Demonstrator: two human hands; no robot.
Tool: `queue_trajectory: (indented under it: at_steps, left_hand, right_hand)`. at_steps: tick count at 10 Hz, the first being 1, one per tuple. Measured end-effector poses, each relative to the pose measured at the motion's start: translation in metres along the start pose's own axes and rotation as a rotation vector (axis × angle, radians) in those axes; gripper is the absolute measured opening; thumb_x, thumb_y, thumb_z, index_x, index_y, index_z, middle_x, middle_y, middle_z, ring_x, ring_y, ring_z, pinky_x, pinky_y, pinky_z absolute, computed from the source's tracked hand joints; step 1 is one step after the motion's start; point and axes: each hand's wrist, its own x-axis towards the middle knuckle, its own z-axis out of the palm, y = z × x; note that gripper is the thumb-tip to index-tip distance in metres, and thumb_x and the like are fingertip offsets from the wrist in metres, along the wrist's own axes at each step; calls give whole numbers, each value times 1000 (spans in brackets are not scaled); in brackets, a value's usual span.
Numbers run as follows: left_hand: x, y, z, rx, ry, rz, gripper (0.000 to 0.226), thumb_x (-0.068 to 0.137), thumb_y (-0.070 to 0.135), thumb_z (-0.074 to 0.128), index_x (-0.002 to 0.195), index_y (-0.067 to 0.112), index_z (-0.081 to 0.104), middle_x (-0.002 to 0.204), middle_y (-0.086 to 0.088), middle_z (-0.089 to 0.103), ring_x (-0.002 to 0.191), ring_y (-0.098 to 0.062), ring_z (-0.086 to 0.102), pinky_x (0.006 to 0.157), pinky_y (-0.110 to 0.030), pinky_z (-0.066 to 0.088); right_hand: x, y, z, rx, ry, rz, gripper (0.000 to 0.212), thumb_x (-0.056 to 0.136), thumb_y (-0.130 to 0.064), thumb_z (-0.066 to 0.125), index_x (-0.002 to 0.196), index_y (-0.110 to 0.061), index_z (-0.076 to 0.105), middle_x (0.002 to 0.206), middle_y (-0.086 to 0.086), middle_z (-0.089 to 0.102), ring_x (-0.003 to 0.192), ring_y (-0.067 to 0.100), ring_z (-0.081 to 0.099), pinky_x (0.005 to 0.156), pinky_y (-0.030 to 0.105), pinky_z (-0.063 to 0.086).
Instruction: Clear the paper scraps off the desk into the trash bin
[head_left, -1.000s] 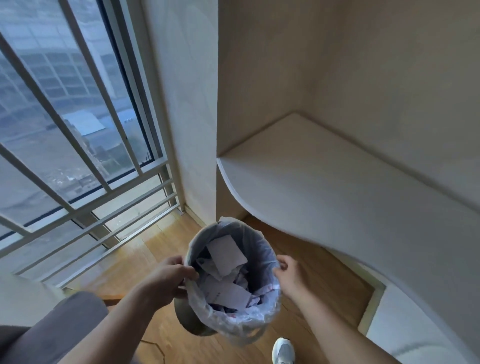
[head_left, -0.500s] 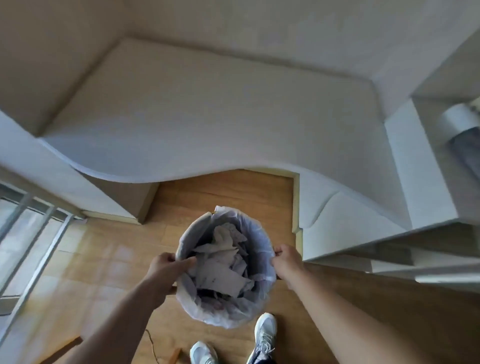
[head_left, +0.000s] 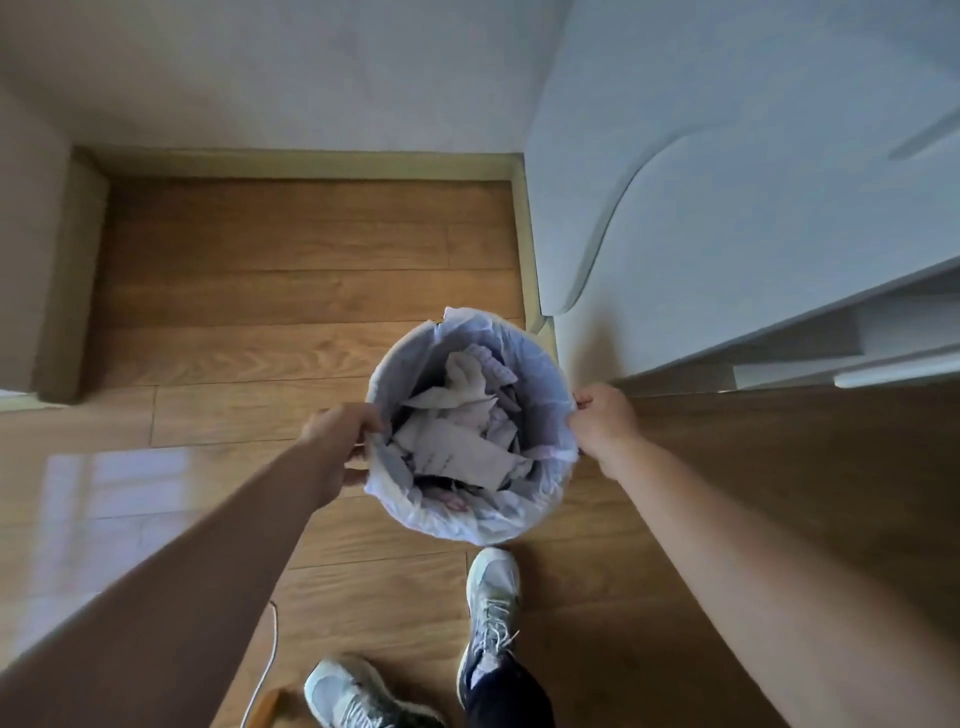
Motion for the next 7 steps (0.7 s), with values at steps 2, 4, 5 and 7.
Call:
queue_trajectory:
  at_steps: [2,4,5,7]
  left_hand:
    - [83,-8,37,-29,-29,43,7,60,9,58,65,11,62,61,-3,57,55,-21,50,55,-32,50]
    - [115,-20,56,-88,-111,72,27,66,2,51,84,4,71,71,-6,69,66,-23,60,60,-36,55]
    - [116,-21,58,-85,-139,95,29,69,3,52,86,6,75,76,-6,72,69,-22,63,58,-34,56]
    - [85,-3,47,-110,-43,79,14,78,20,64,90,15,65,98,-1,62,97,-24,58,75,-43,48]
  right_hand:
    - [80,39,40,74,130,-8,18,77,9,51,70,-2,63,84,24,70,84,44,66,73,53,57]
    - [120,60,58,129,140,26,38,81,10,48,59,-19,58,77,13,70,80,38,67,69,41,56]
    - [122,64,57,164,97,37,36,82,8,46,68,-20,64,86,16,72,81,37,67,71,40,56]
    - [87,45,38,47,44,-54,26,82,-3,56,105,-8,67,108,16,70,96,36,65,84,50,57]
